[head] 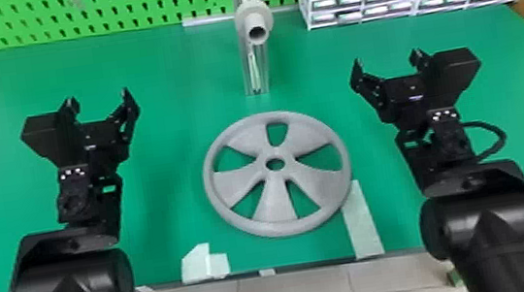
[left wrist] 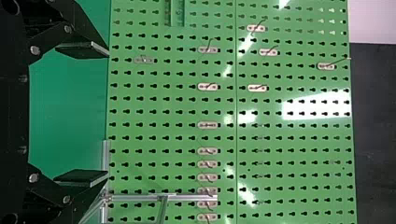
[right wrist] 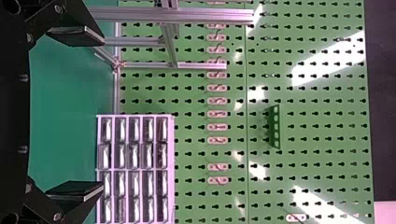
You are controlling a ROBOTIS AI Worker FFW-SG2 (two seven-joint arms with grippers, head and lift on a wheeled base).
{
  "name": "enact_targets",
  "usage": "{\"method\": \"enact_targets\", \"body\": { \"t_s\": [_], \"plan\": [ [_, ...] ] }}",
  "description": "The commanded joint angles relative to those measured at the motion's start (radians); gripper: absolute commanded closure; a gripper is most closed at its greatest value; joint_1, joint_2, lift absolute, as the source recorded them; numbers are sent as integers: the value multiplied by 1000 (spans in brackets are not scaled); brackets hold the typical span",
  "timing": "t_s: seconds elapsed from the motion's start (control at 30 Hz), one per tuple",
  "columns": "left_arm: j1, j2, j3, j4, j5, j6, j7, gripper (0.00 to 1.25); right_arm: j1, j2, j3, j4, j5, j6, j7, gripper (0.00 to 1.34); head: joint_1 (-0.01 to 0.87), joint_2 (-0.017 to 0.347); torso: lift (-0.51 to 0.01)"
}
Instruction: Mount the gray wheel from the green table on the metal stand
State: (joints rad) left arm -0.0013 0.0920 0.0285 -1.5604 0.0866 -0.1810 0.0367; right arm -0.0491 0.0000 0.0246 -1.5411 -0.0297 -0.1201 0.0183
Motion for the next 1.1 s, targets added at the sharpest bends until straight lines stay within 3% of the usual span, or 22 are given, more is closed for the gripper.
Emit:
{"method": "enact_targets", "body": {
  "t_s": [0.0, 0.77, 1.07],
  "plan": [
    [-5, 0, -1, 2, 1, -2, 0, 344, 0, 1, 0, 6, -12, -3, 0, 205, 867, 52, -100],
    [-9, 0, -5, 10, 12, -21, -5, 344, 0, 1, 5, 7, -32, 0, 0, 206, 867, 52, -100],
    [-8, 0, -1, 10, 13, -21, -9, 346, -12, -11, 28, -31, -53, 137, -9, 203, 867, 52, -100]
  ]
}}
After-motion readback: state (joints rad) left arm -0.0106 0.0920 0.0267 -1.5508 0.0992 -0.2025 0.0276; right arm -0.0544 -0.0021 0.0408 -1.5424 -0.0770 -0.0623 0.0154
